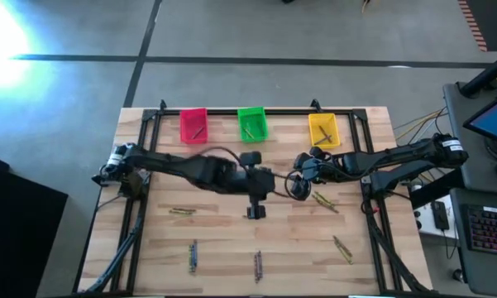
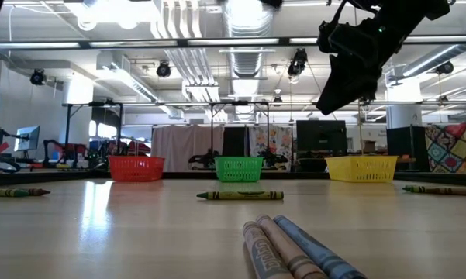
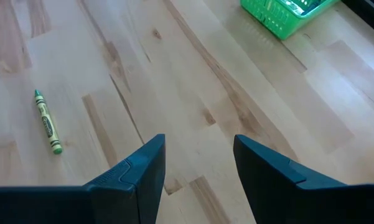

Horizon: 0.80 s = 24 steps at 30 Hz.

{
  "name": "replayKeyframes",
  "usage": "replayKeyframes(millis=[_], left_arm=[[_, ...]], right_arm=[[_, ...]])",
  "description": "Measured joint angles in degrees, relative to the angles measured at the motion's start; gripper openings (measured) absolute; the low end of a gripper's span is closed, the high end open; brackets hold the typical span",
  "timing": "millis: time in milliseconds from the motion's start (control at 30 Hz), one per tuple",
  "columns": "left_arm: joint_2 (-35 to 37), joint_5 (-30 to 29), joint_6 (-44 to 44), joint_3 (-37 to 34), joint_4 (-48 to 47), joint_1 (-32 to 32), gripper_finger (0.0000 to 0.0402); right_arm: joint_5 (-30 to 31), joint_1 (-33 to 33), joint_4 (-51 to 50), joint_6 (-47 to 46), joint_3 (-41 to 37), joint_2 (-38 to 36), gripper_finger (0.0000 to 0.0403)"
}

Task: Sort crayons
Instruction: Put the brown crayon into the red basket

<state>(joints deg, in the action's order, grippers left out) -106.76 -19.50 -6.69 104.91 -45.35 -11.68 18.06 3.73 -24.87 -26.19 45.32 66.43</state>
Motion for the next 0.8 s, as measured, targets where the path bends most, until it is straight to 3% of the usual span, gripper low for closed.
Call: replayKeyframes(millis=[300, 533, 633, 800], left_arm=[[2.0, -2.5, -11.2, -27.6, 10.1, -0.4, 0.0068], [10.3, -2.0, -18.9, -46.6, 14.9, -3.1, 0.0068], [15.4, 2.7, -20.1, -53.6, 14.4, -3.7, 0.0068], [22.6, 15.8, -20.9, -63.9, 14.4, -3.7, 0.0068]], right_arm=[[0.0, 0.0, -0.8, -0.2, -1.1, 0.0, 0.018], [0.0, 0.0, -0.3, -1.7, -3.1, 0.0, 0.018], [0.0, 0.0, 0.3, -2.9, -3.8, 0.0, 0.018], [0.0, 0.0, 1.1, -3.2, -3.9, 0.0, 0.018]])
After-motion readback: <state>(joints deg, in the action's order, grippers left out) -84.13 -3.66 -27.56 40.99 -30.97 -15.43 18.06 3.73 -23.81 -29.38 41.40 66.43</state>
